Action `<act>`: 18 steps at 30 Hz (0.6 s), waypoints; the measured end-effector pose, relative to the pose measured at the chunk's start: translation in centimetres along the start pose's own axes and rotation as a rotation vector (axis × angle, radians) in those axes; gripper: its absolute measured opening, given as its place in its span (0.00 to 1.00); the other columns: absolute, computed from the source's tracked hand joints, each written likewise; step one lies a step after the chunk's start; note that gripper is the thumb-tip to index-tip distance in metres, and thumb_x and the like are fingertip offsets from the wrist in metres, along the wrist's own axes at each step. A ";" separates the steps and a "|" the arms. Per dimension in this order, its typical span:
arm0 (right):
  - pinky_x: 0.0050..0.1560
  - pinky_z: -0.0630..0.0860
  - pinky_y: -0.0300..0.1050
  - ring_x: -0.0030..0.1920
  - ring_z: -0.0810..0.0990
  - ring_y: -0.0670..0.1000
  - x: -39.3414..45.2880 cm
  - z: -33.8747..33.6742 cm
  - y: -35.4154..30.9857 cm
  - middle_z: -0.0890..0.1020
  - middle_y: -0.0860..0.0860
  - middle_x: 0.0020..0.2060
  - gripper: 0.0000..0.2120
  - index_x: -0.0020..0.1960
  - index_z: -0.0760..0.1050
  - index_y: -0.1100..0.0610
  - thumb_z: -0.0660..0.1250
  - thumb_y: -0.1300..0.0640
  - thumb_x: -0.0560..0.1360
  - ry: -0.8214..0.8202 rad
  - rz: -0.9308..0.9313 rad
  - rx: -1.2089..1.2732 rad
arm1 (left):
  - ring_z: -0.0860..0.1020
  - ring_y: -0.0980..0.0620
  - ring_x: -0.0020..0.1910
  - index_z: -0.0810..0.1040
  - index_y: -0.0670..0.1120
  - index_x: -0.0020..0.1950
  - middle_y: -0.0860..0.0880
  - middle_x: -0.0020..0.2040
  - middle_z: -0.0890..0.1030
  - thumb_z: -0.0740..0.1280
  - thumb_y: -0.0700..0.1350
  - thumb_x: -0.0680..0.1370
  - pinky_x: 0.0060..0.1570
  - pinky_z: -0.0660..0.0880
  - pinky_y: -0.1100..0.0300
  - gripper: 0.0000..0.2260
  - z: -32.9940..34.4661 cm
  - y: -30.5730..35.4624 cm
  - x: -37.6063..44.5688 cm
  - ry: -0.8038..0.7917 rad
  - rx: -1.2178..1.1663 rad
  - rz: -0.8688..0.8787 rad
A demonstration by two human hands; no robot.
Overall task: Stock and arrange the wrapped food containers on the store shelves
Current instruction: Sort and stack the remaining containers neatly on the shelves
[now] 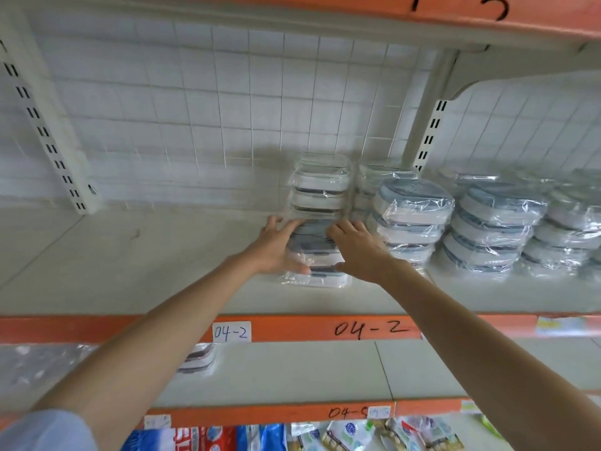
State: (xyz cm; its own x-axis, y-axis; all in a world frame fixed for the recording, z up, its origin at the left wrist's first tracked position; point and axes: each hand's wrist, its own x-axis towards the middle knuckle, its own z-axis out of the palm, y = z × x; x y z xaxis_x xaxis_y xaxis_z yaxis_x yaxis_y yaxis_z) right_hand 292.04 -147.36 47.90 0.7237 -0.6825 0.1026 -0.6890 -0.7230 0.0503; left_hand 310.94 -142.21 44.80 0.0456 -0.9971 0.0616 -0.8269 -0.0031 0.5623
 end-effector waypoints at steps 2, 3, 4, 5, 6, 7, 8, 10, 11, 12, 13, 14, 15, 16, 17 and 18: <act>0.58 0.70 0.50 0.64 0.64 0.56 -0.1 0.0 -0.8 0.66 0.52 0.63 0.30 0.66 0.63 0.56 0.72 0.51 0.71 0.043 0.015 -0.070 | 0.69 0.52 0.61 0.56 0.53 0.76 0.44 0.68 0.59 0.78 0.51 0.66 0.60 0.61 0.68 0.45 0.7 0.0 -0.6 0.060 -0.073 0.014; 0.59 0.69 0.50 0.64 0.64 0.56 -0.2 0.2 -1.1 0.65 0.53 0.63 0.30 0.66 0.62 0.56 0.72 0.50 0.71 0.059 0.016 -0.101 | 0.70 0.52 0.58 0.56 0.52 0.76 0.44 0.66 0.63 0.78 0.49 0.66 0.57 0.63 0.68 0.45 1.0 0.1 -0.8 0.086 -0.087 0.023; 0.60 0.69 0.50 0.64 0.63 0.56 -0.3 0.4 -1.3 0.65 0.53 0.63 0.30 0.66 0.62 0.56 0.72 0.50 0.71 0.074 0.021 -0.118 | 0.72 0.50 0.56 0.57 0.52 0.76 0.44 0.61 0.68 0.78 0.48 0.66 0.53 0.64 0.68 0.44 1.2 0.1 -1.1 0.111 -0.096 0.033; 0.61 0.68 0.49 0.64 0.63 0.55 -0.4 0.8 -1.5 0.65 0.53 0.63 0.30 0.65 0.62 0.56 0.72 0.50 0.71 0.092 0.027 -0.125 | 0.75 0.50 0.52 0.59 0.52 0.76 0.46 0.54 0.73 0.78 0.47 0.66 0.48 0.65 0.70 0.44 1.3 0.0 -1.2 0.133 -0.109 0.042; 0.60 0.69 0.49 0.63 0.64 0.55 -0.6 1.0 -1.6 0.66 0.53 0.62 0.30 0.65 0.62 0.57 0.72 0.49 0.70 0.107 0.036 -0.125 | 0.76 0.52 0.44 0.60 0.53 0.76 0.49 0.45 0.75 0.79 0.46 0.65 0.41 0.64 0.73 0.43 1.3 0.0 -1.3 0.147 -0.128 0.045; 0.59 0.69 0.48 0.62 0.65 0.55 -0.7 1.2 -1.7 0.66 0.52 0.62 0.30 0.65 0.62 0.56 0.73 0.48 0.70 0.114 0.046 -0.126 | 0.74 0.56 0.38 0.60 0.54 0.75 0.53 0.39 0.74 0.79 0.46 0.65 0.37 0.64 0.74 0.43 1.3 -0.1 -1.4 0.152 -0.148 0.040; 0.59 0.70 0.47 0.61 0.66 0.54 -0.7 1.2 -1.8 0.67 0.52 0.62 0.32 0.65 0.62 0.56 0.73 0.47 0.69 0.112 0.051 -0.131 | 0.72 0.58 0.35 0.60 0.54 0.75 0.55 0.36 0.72 0.79 0.46 0.66 0.37 0.64 0.74 0.43 1.2 -0.1 -1.4 0.152 -0.160 0.030; 0.58 0.70 0.47 0.60 0.67 0.55 -0.4 1.2 -2.1 0.68 0.52 0.62 0.34 0.67 0.61 0.55 0.73 0.46 0.69 0.092 0.046 -0.166 | 0.71 0.56 0.36 0.60 0.54 0.76 0.55 0.37 0.71 0.79 0.45 0.66 0.38 0.64 0.72 0.43 1.4 -0.3 -1.4 0.157 -0.157 0.015; 0.58 0.70 0.47 0.60 0.68 0.55 -0.2 1.1 -2.2 0.68 0.52 0.62 0.34 0.67 0.60 0.54 0.73 0.46 0.69 0.087 0.047 -0.190 | 0.72 0.55 0.37 0.59 0.53 0.76 0.54 0.38 0.73 0.79 0.45 0.66 0.40 0.65 0.70 0.44 1.5 -0.3 -1.3 0.170 -0.161 0.007; 0.57 0.70 0.47 0.60 0.68 0.56 0.0 1.1 -2.3 0.67 0.52 0.62 0.33 0.67 0.60 0.53 0.72 0.45 0.69 0.088 0.053 -0.205 | 0.73 0.54 0.38 0.59 0.51 0.76 0.53 0.40 0.74 0.79 0.44 0.66 0.41 0.67 0.69 0.44 1.7 -0.4 -1.4 0.191 -0.178 -0.004; 0.57 0.70 0.47 0.61 0.68 0.56 0.2 1.2 -2.4 0.67 0.53 0.62 0.33 0.67 0.60 0.53 0.72 0.46 0.70 0.091 0.065 -0.206 | 0.75 0.53 0.39 0.59 0.47 0.75 0.52 0.40 0.76 0.78 0.43 0.67 0.43 0.69 0.66 0.42 1.9 -0.4 -1.4 0.219 -0.200 -0.019; 0.56 0.71 0.47 0.61 0.67 0.56 0.3 1.2 -2.4 0.67 0.53 0.62 0.32 0.67 0.60 0.53 0.72 0.47 0.70 0.095 0.082 -0.197 | 0.76 0.50 0.40 0.59 0.44 0.74 0.52 0.40 0.76 0.77 0.43 0.68 0.43 0.70 0.62 0.40 2.2 -0.5 -1.5 0.248 -0.214 -0.038; 0.56 0.71 0.47 0.61 0.67 0.56 0.5 1.3 -2.4 0.66 0.53 0.62 0.32 0.67 0.60 0.53 0.72 0.48 0.70 0.098 0.096 -0.189 | 0.78 0.47 0.43 0.60 0.41 0.71 0.50 0.41 0.77 0.75 0.44 0.70 0.43 0.71 0.60 0.36 2.5 -0.5 -1.7 0.267 -0.214 -0.065; 0.55 0.72 0.46 0.61 0.68 0.56 0.6 1.3 -2.5 0.66 0.53 0.62 0.31 0.67 0.60 0.53 0.72 0.50 0.71 0.098 0.108 -0.188 | 0.78 0.45 0.46 0.63 0.39 0.69 0.48 0.44 0.79 0.74 0.45 0.71 0.43 0.71 0.59 0.31 2.8 -0.5 -2.0 0.270 -0.202 -0.098; 0.55 0.72 0.46 0.61 0.68 0.56 0.7 1.4 -2.5 0.66 0.53 0.62 0.31 0.67 0.60 0.53 0.72 0.52 0.71 0.093 0.116 -0.192 | 0.79 0.44 0.50 0.67 0.39 0.66 0.45 0.48 0.80 0.72 0.46 0.73 0.45 0.72 0.58 0.27 3.1 -0.5 -2.3 0.266 -0.184 -0.128; 0.56 0.72 0.46 0.61 0.68 0.56 0.8 1.5 -2.4 0.66 0.53 0.63 0.31 0.68 0.59 0.52 0.72 0.54 0.72 0.088 0.126 -0.190 | 0.79 0.44 0.52 0.71 0.39 0.63 0.44 0.50 0.81 0.71 0.48 0.74 0.46 0.72 0.58 0.22 3.3 -0.5 -2.7 0.256 -0.159 -0.143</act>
State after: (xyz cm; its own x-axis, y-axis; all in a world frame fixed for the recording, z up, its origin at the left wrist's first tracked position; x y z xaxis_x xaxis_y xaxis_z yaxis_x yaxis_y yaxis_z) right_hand 294.28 -146.30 46.37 0.6312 -0.7479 0.2057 -0.7746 -0.5942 0.2166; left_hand 309.38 -139.77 41.62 0.3110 -0.9358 0.1663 -0.7049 -0.1097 0.7008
